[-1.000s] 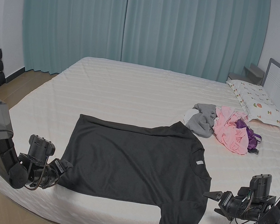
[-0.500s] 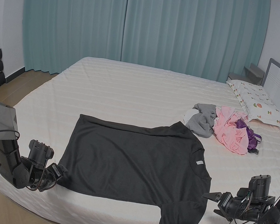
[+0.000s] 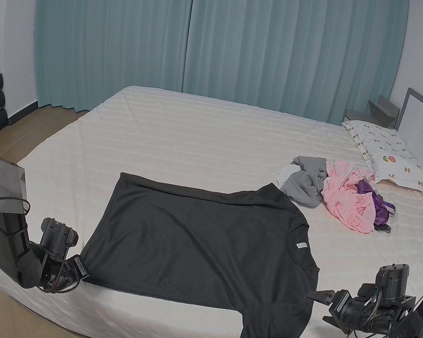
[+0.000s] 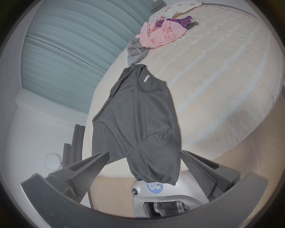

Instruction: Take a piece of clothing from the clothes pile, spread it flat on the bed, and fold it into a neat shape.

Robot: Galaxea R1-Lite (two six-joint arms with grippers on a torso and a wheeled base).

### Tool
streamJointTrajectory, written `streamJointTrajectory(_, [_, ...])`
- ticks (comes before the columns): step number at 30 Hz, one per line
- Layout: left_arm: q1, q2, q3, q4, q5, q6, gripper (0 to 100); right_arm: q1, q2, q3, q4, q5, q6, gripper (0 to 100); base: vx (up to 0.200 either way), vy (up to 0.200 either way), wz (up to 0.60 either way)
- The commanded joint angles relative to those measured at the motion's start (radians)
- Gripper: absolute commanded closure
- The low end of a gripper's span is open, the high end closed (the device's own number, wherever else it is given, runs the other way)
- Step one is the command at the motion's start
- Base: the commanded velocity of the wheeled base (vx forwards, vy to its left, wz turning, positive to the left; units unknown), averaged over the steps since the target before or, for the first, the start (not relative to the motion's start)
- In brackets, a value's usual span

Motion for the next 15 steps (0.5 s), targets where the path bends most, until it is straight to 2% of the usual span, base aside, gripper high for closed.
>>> streamJointTrajectory(1, [0.021, -0.014, 0.035, 0.001, 0.019, 0.044, 100, 0.002, 0.002, 0.003, 0.0, 0.0, -0.002, 0, 0.0, 0.0, 0.0])
streamJointTrajectory(15, [0.02, -0.028, 0.047, 0.007, 0.016, 0.059, 100, 0.02, 0.049, 0.011, 0.0, -0.004, -0.011, 0, 0.0, 0.0, 0.0])
